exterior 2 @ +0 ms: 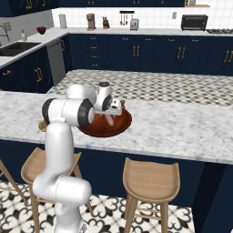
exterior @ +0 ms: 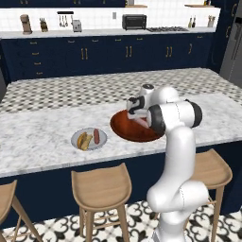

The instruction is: Place one bun and one sausage from the bowl on each plate.

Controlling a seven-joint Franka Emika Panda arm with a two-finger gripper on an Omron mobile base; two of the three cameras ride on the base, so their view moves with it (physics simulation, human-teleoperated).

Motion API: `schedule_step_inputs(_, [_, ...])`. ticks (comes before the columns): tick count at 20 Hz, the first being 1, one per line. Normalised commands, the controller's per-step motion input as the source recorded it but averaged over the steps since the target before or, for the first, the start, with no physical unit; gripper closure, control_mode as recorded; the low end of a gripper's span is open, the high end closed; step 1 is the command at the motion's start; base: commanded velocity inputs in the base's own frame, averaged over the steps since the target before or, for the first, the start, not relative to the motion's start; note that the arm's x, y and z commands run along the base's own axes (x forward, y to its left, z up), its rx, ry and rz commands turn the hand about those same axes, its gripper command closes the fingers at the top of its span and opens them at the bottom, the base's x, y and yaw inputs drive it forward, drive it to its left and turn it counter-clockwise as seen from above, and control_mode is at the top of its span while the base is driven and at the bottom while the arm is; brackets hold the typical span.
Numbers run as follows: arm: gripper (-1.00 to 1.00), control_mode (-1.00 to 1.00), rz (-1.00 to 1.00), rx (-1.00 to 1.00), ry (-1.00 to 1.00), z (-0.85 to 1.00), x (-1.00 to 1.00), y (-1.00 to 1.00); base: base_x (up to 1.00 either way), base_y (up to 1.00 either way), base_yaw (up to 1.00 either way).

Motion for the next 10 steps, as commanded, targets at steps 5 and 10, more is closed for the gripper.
schedule_step_inputs(5, [-1.0, -1.0, 0.03, -0.03, 0.0, -0.33, 0.08, -0.02, 0.0, 0.0, 0.0])
schedule_step_inputs(10, [-1.0, -1.0, 0.03, -0.03, 0.0, -0.36, 0.0, 0.0, 0.0, 0.0, 0.0])
